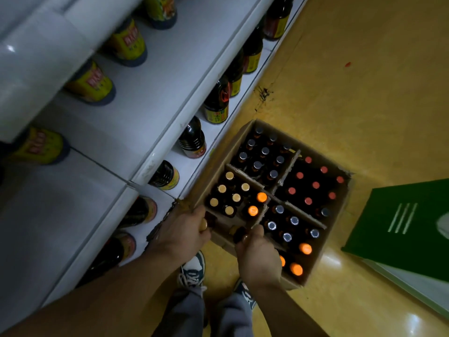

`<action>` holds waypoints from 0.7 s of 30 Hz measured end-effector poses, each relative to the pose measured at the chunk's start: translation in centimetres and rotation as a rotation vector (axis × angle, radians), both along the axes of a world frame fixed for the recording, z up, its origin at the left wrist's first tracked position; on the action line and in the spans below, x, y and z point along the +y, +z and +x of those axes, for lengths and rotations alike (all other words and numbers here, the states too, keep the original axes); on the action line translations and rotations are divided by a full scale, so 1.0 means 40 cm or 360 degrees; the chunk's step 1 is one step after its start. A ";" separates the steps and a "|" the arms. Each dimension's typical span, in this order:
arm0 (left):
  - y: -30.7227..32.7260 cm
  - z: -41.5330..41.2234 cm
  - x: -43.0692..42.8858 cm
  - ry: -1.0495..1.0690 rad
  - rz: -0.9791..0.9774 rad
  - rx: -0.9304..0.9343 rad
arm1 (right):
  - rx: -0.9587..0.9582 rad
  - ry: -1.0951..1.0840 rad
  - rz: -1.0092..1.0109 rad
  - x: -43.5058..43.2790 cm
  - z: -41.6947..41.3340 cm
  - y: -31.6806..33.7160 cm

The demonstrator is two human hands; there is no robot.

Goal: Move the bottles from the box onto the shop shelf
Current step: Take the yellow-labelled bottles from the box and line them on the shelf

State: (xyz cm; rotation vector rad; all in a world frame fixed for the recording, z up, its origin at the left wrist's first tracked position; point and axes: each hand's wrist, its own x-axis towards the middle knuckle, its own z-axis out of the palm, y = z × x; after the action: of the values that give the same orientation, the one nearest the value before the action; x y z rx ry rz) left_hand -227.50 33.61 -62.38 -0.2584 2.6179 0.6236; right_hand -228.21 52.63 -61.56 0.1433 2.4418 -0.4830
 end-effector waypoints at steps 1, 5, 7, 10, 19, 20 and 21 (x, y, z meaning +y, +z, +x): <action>0.023 -0.001 0.000 -0.0003 0.0004 0.0018 | 0.0021 0.0004 0.0010 0.000 -0.003 0.026; 0.122 -0.001 0.003 -0.0005 0.0005 0.0023 | 0.0100 0.0006 0.0027 0.001 -0.013 0.137; 0.174 -0.001 0.005 0.0001 0.0000 0.0029 | 0.0113 -0.0009 0.0017 0.001 -0.017 0.189; 0.258 -0.001 0.009 0.0022 -0.0016 0.0052 | 0.0119 -0.0044 -0.0001 0.002 -0.025 0.271; 0.545 -0.009 0.020 0.0045 -0.0019 0.0141 | 0.0179 -0.0049 -0.0005 0.014 -0.027 0.578; 0.579 -0.009 0.021 0.0034 -0.0024 0.0155 | 0.0202 -0.0051 -0.0011 0.016 -0.021 0.614; 0.610 -0.008 0.021 0.0025 -0.0028 0.0175 | 0.0219 -0.0053 -0.0010 0.016 -0.015 0.649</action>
State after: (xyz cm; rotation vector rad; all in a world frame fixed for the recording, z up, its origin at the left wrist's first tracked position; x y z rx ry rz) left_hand -227.83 34.46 -37.97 -0.2571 2.7298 0.6375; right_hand -228.81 53.29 -35.60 0.1530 2.5757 -0.5308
